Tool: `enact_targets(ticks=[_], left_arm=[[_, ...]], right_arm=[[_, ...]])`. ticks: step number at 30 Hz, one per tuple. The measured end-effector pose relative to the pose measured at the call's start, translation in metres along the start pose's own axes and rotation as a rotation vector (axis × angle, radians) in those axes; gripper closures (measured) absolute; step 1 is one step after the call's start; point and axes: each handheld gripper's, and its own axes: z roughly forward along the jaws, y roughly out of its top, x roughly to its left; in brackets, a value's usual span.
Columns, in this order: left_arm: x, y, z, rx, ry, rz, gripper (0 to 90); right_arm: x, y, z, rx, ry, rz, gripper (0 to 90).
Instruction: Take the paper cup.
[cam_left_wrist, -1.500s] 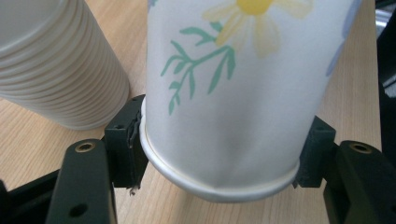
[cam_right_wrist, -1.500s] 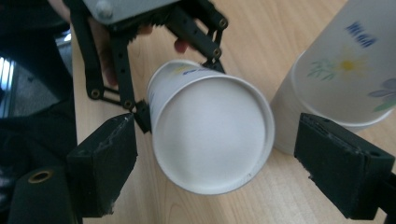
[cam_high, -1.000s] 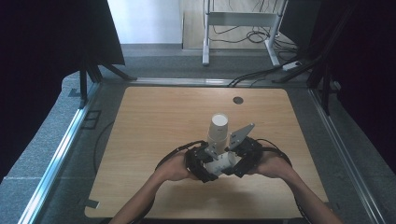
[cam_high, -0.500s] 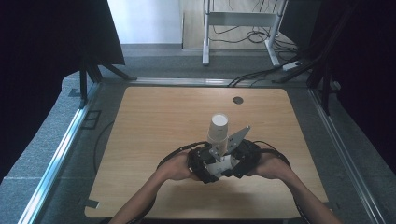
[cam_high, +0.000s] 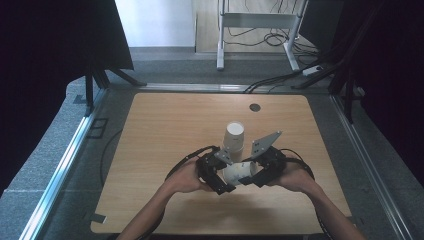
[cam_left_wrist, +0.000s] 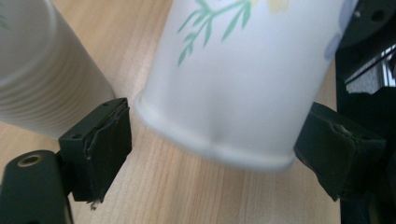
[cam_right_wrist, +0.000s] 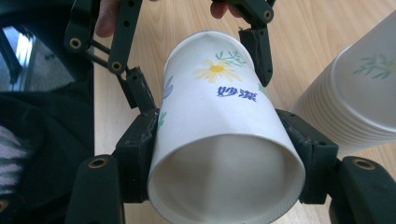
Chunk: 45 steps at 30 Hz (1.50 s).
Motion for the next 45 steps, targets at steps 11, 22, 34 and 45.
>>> enact_targets(ticks=[11, 22, 34, 45], left_arm=[[-0.001, -0.004, -0.024, -0.150, 0.005, -0.008, 13.7], [-0.002, -0.011, -0.031, -0.284, -0.021, -0.019, 14.3], [0.001, -0.017, -0.024, -0.384, -0.090, -0.005, 18.6], [0.000, -0.019, -0.022, -0.420, -0.141, 0.022, 28.4]], right_arm=[[0.001, -0.005, -0.014, -0.121, 0.007, 0.021, 36.0], [0.002, -0.013, -0.021, -0.231, 0.017, 0.030, 36.1], [0.002, -0.022, -0.020, -0.295, 0.060, 0.023, 36.2], [0.001, -0.023, -0.018, -0.300, 0.088, 0.011, 36.2]])
